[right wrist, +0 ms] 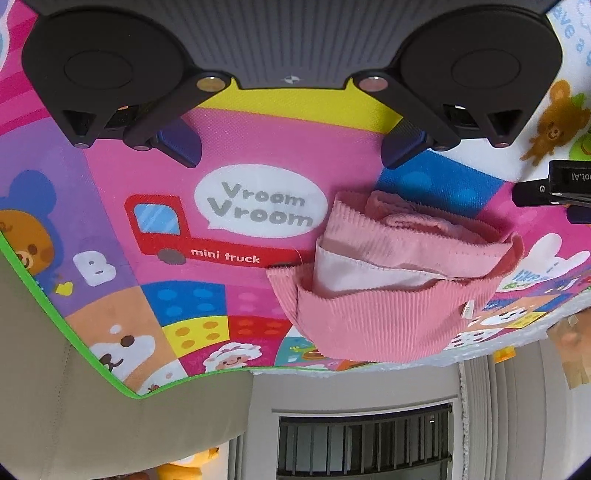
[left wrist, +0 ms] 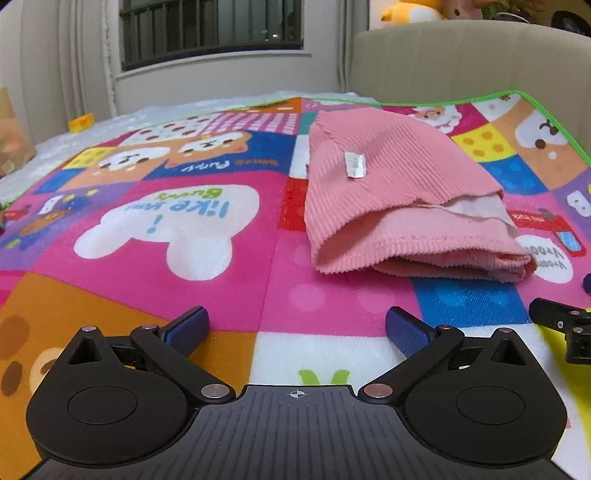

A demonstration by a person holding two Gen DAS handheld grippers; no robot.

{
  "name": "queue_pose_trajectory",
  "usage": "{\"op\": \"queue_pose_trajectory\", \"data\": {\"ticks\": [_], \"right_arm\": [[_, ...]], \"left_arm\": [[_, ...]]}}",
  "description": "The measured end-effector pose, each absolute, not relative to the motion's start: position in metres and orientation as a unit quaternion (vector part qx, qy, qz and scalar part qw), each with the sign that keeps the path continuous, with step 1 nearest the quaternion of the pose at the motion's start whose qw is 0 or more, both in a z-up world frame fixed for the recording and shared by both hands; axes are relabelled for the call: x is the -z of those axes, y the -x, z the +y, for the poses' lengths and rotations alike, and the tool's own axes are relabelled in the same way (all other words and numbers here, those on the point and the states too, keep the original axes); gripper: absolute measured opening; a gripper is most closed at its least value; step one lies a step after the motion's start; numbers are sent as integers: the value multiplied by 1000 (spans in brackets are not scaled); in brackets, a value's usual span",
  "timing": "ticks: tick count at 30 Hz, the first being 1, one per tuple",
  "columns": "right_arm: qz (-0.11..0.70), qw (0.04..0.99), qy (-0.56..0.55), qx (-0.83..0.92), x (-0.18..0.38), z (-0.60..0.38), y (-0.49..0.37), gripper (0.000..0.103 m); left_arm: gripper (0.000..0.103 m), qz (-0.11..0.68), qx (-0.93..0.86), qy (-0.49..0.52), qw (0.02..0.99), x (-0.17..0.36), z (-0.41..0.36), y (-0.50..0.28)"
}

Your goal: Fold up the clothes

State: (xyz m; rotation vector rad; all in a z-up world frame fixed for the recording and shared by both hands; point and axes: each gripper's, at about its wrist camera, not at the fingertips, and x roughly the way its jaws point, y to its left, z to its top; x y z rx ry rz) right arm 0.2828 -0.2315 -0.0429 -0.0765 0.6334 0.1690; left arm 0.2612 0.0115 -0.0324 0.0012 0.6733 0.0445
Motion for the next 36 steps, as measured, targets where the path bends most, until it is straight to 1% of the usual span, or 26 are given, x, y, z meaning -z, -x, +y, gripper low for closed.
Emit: {"op": "queue_pose_trajectory", "data": {"ticks": [36], "right_arm": [[313,946,35,-82,43,-231,-283,103]], "left_arm": [[103,331,-21,-2,943,35,9,-264]]}}
